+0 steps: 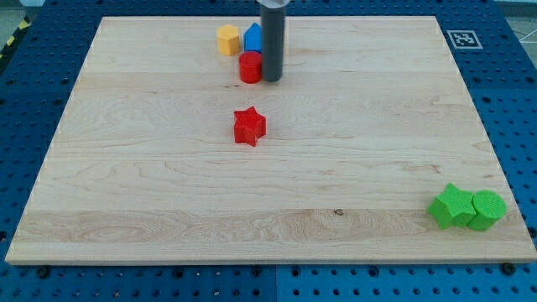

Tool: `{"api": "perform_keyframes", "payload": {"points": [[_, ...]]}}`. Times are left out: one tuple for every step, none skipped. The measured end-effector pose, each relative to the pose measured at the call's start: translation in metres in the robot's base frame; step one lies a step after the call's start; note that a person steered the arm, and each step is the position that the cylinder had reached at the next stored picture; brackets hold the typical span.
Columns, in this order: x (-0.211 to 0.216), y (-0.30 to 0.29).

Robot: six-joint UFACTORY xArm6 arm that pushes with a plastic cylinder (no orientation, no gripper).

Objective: Move the red circle closer to the yellow hexagon

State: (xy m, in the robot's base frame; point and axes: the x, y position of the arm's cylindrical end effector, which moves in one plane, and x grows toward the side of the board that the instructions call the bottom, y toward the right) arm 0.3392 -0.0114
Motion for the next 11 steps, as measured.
{"api": "perform_keyframes", "payload": {"points": [[0.000,-0.016],[0.000,-0.031],[0.000,-0.031],[0.008,-0.038],[0.030,-0.040],[0.031,-0.066],[0.027,-0.077],[0.016,-0.070],[0.005,-0.060],[-0.006,-0.060],[-0.015,-0.060]]}}
